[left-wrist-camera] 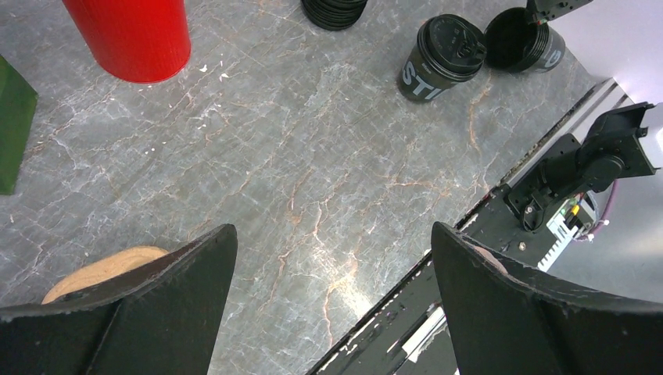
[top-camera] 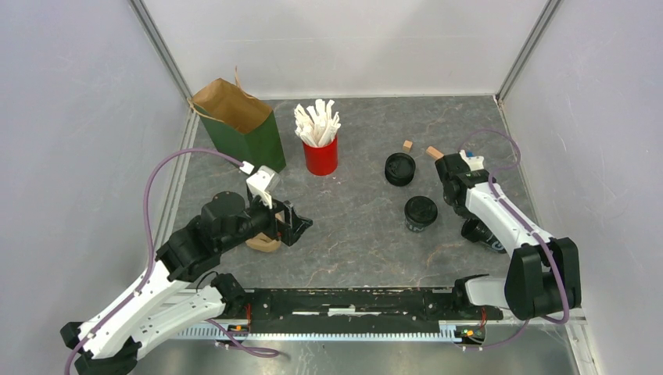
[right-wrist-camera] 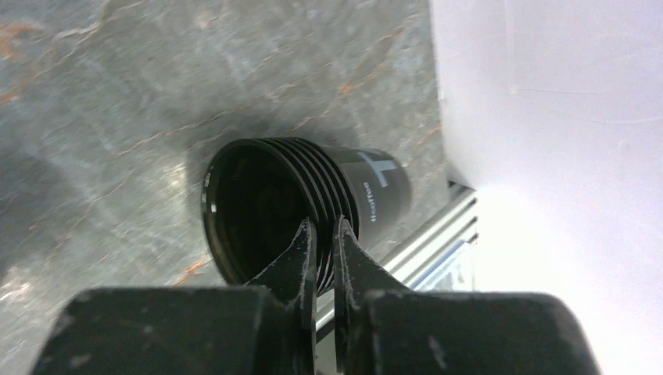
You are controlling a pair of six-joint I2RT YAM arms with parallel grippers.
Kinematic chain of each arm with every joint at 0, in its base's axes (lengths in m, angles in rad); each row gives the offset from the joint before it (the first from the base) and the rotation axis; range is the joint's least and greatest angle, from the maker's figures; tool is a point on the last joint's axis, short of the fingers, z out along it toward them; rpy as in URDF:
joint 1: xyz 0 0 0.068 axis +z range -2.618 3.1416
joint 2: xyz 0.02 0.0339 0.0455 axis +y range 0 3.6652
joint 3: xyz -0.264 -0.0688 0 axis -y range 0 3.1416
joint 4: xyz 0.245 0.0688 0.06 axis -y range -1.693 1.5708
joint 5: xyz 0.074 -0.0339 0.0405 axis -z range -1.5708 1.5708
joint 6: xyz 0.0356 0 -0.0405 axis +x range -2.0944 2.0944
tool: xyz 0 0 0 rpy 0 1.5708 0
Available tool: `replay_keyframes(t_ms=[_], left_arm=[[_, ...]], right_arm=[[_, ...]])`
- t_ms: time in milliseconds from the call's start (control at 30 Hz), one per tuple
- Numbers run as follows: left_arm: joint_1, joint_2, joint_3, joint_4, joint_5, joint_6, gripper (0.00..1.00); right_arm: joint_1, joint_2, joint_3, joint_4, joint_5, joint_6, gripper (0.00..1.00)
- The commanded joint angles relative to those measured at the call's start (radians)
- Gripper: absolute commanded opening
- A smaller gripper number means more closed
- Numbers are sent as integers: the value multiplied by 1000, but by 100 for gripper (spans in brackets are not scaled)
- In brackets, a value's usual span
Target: Pack the takeout coffee
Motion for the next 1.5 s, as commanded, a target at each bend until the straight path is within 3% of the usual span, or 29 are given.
replay_keyframes(t_ms=[0,600,800,1167,1467], left_arm=[[-4,-14,0,15,4,79,100],[-4,-13,-1,13,-7,81,100],[-4,-8,-1,10,-18,81,100],[-4,7,-1,10,-18,82,100],[-4,7,-1,7,-28,82,100]], right_arm=[[3,0,51,-11,20,4,2],[-14,-228,23,224,-163,-107,0],[-92,-294,-58,347,-283,-104,0],[-266,-330,-106,390,-473,-118,0],[-294,-300,-40,331,-486,-132,25]])
